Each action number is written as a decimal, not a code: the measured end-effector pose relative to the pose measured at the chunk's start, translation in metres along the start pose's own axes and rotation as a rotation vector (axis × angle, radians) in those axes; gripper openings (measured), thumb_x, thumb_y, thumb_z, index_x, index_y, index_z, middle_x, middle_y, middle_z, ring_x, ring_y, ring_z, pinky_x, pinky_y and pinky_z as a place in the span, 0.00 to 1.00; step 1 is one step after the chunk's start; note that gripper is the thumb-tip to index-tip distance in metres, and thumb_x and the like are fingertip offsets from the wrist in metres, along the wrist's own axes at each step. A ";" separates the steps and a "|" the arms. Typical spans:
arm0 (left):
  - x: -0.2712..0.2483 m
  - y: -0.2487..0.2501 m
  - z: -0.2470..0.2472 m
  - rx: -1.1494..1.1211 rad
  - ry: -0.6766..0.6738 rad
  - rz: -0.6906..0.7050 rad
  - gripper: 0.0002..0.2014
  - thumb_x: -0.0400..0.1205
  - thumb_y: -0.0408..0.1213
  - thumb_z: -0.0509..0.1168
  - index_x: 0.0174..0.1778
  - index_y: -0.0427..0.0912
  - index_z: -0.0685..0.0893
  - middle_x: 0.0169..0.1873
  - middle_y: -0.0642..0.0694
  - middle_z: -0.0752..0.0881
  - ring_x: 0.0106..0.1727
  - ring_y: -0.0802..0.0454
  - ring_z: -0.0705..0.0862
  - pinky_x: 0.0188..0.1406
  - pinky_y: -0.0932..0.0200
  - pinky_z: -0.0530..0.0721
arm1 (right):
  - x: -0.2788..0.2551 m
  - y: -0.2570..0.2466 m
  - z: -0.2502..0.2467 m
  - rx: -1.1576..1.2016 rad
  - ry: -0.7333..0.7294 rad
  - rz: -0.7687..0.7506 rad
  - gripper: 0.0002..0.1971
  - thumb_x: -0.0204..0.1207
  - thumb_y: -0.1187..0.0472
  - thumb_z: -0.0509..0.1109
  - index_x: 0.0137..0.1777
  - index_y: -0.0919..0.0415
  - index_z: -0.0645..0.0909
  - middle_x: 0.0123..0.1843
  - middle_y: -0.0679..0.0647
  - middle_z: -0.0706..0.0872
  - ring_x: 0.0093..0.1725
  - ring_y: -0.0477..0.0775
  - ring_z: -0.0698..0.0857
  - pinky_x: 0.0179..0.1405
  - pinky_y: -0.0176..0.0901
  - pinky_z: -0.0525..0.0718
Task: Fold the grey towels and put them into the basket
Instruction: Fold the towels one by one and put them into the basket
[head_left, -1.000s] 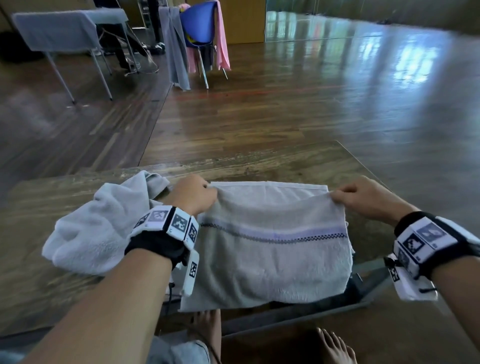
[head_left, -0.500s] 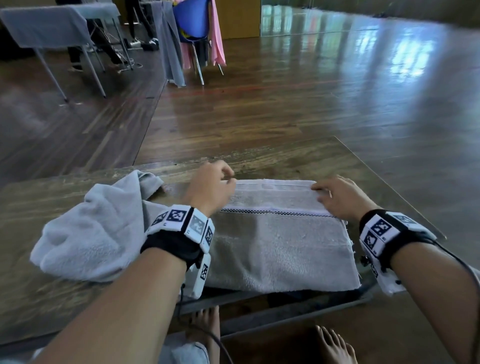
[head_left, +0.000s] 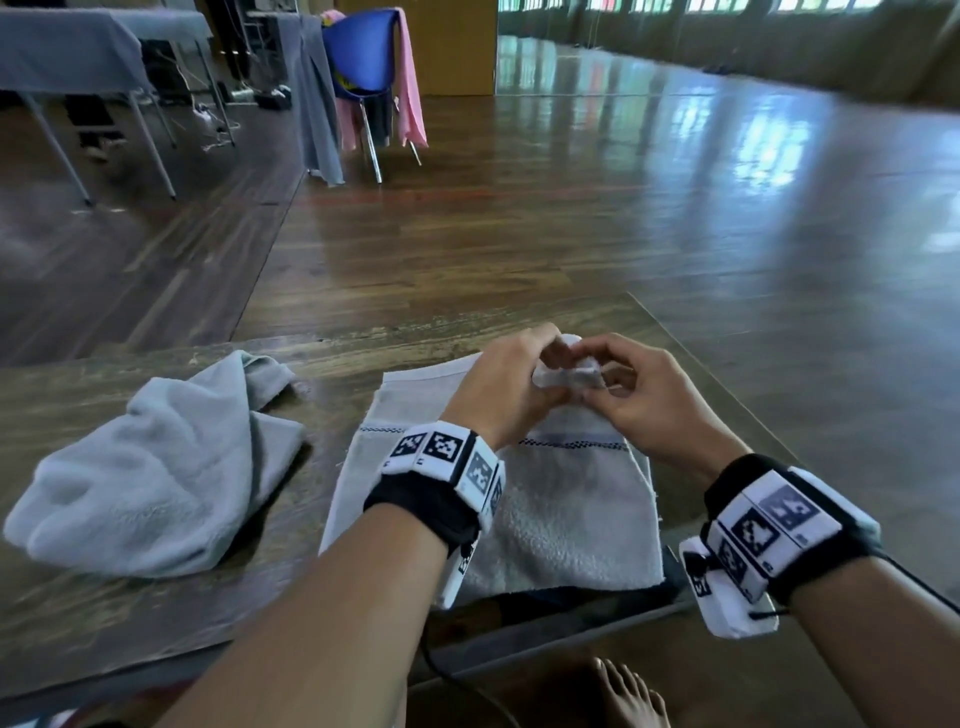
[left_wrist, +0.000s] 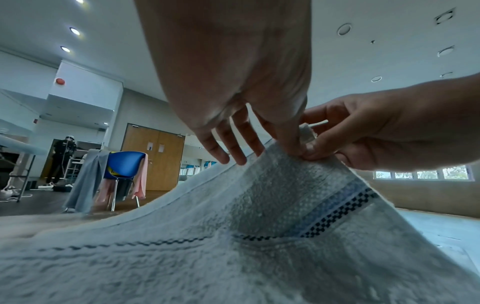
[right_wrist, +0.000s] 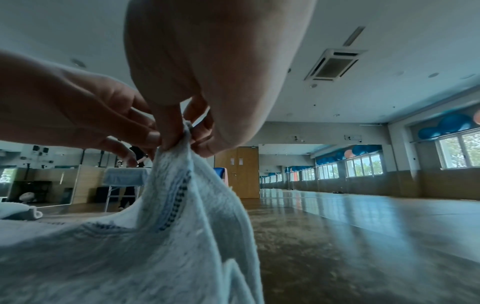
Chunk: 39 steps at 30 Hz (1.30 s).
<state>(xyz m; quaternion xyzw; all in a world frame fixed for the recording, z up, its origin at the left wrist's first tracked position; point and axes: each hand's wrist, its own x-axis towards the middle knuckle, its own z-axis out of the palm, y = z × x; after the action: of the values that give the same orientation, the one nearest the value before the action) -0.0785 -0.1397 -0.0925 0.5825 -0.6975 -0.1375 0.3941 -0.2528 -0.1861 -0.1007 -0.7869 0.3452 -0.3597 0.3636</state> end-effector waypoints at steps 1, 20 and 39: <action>0.000 0.003 0.002 -0.020 0.005 0.004 0.12 0.74 0.44 0.79 0.46 0.46 0.84 0.39 0.53 0.87 0.41 0.55 0.84 0.44 0.57 0.82 | -0.003 0.001 -0.003 0.034 -0.001 0.011 0.18 0.76 0.70 0.77 0.59 0.48 0.87 0.50 0.45 0.93 0.48 0.45 0.93 0.50 0.38 0.90; 0.007 0.019 -0.014 0.015 -0.156 -0.095 0.06 0.82 0.48 0.71 0.45 0.50 0.88 0.32 0.55 0.85 0.29 0.66 0.79 0.27 0.74 0.74 | 0.007 0.026 -0.016 0.172 0.267 0.069 0.29 0.78 0.79 0.70 0.64 0.41 0.85 0.51 0.51 0.91 0.36 0.39 0.86 0.35 0.32 0.84; 0.008 0.002 -0.004 -0.217 0.019 -0.213 0.08 0.80 0.45 0.75 0.45 0.43 0.91 0.40 0.48 0.91 0.42 0.56 0.87 0.42 0.65 0.85 | 0.014 0.023 -0.007 0.150 0.307 0.177 0.07 0.76 0.61 0.79 0.43 0.44 0.91 0.39 0.43 0.92 0.40 0.41 0.89 0.42 0.38 0.89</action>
<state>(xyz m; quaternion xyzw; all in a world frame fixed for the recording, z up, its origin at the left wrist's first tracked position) -0.0768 -0.1456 -0.0852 0.6084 -0.6090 -0.2476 0.4447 -0.2578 -0.2109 -0.1114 -0.6601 0.4368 -0.4666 0.3946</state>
